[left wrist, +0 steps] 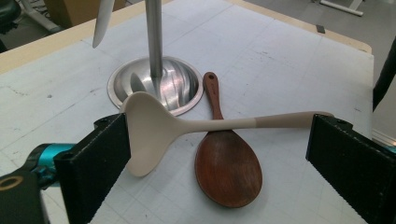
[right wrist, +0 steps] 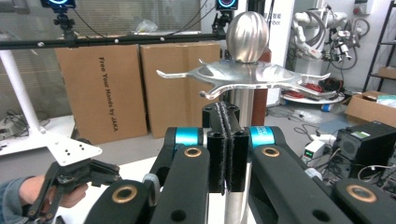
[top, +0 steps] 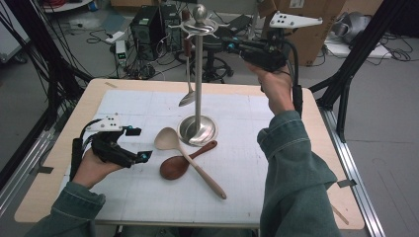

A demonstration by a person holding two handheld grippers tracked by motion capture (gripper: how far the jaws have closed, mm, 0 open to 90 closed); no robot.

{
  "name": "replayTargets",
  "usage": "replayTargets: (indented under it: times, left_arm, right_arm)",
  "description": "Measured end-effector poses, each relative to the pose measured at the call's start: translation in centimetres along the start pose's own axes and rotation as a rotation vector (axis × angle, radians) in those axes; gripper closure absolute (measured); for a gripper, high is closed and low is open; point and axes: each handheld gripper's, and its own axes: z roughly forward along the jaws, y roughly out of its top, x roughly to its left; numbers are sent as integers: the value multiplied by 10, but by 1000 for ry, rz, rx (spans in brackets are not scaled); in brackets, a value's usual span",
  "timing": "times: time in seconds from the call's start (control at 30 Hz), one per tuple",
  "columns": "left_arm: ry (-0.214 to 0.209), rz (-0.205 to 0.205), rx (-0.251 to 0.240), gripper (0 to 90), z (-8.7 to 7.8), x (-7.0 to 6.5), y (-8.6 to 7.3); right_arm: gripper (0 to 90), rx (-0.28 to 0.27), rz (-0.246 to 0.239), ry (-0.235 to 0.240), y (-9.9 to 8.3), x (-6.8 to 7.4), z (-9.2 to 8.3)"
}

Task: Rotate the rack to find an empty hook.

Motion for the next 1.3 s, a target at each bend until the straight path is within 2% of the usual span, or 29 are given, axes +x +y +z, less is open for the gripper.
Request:
replayTargets:
  times: [0.23,0.53,1.07,1.3]
  left_arm:
    - [2,-1,-7,70,-1,1,0]
    - [1,-5,-9,70,-1,0,0]
    - [1,-4,-12,70,-2,1,0]
    - [0,0,-9,70,-3,1,1]
  right_arm:
    - [894,12,-21,2,8,4,9]
    - [894,23,-51,32,13,14,21]
    - [893,48,-66,67,16,30,51]
    - [891,58,-69,62,16,30,51]
